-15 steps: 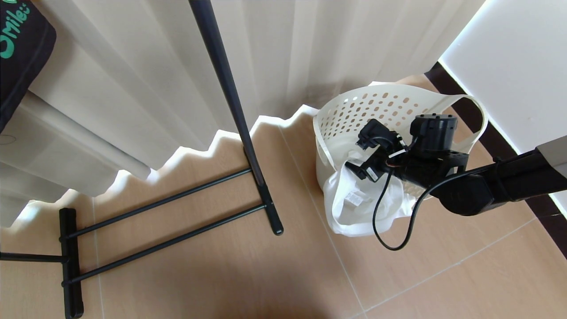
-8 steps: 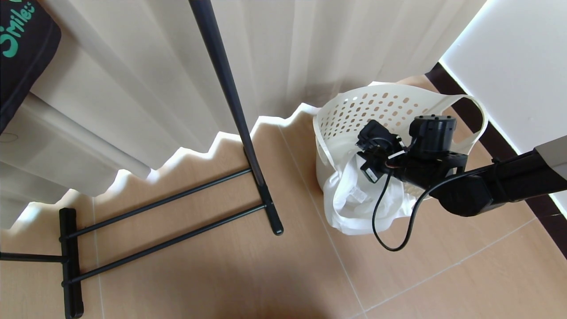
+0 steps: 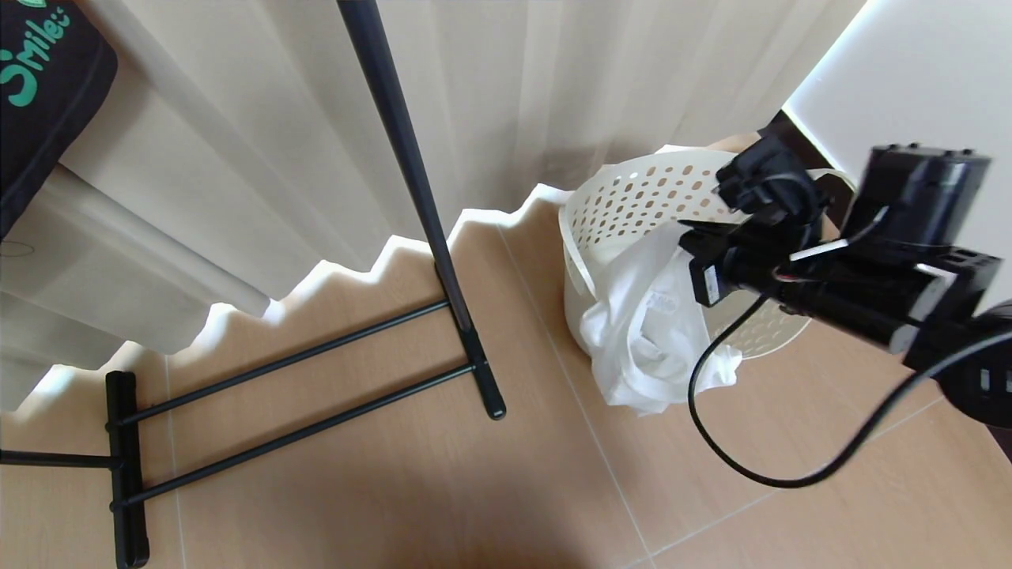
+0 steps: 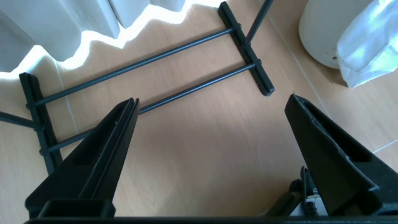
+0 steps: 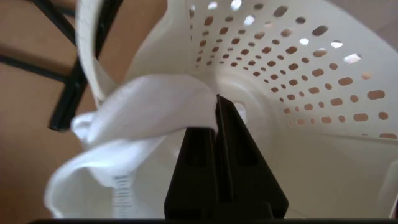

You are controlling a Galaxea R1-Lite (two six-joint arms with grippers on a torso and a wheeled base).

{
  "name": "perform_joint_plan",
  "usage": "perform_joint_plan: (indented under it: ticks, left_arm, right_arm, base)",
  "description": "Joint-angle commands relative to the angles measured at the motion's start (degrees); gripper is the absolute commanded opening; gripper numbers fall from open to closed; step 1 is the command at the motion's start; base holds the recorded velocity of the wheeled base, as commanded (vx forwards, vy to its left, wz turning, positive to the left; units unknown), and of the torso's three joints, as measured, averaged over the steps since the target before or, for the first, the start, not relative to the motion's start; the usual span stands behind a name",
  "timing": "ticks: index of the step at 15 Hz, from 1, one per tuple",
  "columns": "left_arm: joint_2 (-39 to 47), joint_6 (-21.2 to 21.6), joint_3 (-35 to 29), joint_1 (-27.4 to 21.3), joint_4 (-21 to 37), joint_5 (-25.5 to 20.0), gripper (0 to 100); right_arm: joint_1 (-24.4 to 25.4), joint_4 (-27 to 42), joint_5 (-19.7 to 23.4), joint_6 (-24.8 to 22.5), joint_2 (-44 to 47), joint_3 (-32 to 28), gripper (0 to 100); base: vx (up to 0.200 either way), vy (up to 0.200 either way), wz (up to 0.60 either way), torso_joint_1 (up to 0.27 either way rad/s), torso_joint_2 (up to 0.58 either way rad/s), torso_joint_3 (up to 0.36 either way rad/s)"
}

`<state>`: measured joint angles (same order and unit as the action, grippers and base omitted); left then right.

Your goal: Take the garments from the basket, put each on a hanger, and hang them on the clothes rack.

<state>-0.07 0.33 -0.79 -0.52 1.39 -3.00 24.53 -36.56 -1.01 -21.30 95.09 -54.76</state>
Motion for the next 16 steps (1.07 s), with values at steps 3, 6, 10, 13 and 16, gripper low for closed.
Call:
perform_joint_plan:
  ticks: [3, 6, 10, 13, 16]
  left_arm:
    - [0.07, 0.02, 0.00, 0.00, 0.02, 0.01, 100]
    - [0.07, 0.11, 0.00, 0.00, 0.02, 0.01, 100]
    - [0.07, 0.46, 0.00, 0.00, -0.07, -0.17, 100]
    - [0.07, 0.55, 0.09, 0.00, 0.02, -0.34, 100]
    - [0.07, 0.46, 0.00, 0.08, 0.02, -0.34, 100]
  right_arm:
    - [15.81, 1.40, -9.36, 5.48, -29.26, 7.65, 0]
    - [16.17, 6.76, -9.01, 5.56, -34.71, 12.05, 0]
    - [16.08, 7.47, -8.92, 5.56, -35.06, 11.96, 0]
    - [15.11, 7.47, -8.92, 5.65, -34.97, 11.87, 0]
    - [14.06, 7.47, -8.92, 5.65, -34.53, 12.13, 0]
  base:
    - [0.000, 0.000, 0.00, 0.000, 0.00, 0.000]
    - [0.000, 0.000, 0.00, 0.000, 0.00, 0.000]
    - [0.000, 0.000, 0.00, 0.000, 0.00, 0.000]
    - [0.000, 0.000, 0.00, 0.000, 0.00, 0.000]
    - [0.000, 0.000, 0.00, 0.000, 0.00, 0.000]
